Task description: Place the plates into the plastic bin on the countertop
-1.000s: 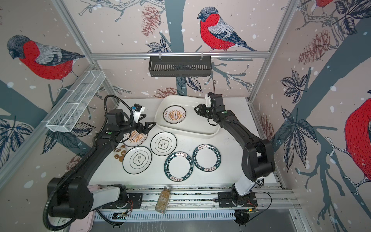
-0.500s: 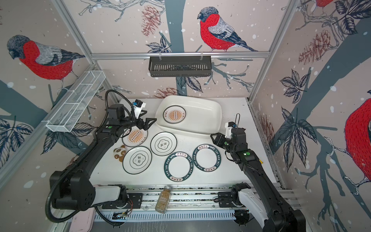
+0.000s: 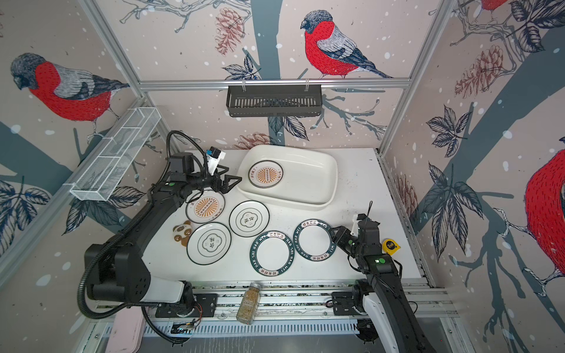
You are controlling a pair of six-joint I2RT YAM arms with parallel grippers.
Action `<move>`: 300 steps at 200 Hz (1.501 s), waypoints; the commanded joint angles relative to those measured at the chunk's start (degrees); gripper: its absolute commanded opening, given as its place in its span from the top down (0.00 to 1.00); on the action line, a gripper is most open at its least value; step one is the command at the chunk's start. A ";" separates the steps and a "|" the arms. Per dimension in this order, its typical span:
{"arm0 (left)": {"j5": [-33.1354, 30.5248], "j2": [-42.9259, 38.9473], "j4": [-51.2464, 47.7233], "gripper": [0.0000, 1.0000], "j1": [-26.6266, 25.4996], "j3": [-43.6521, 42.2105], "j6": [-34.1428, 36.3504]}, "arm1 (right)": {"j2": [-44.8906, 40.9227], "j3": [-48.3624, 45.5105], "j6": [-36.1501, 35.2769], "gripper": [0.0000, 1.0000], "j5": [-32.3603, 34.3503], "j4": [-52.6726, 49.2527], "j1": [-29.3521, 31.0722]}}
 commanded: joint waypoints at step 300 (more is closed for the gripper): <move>3.04 -3.18 -1.18 0.04 -1.51 0.30 0.33 | -3.20 -1.52 0.13 0.48 0.52 -7.16 -1.77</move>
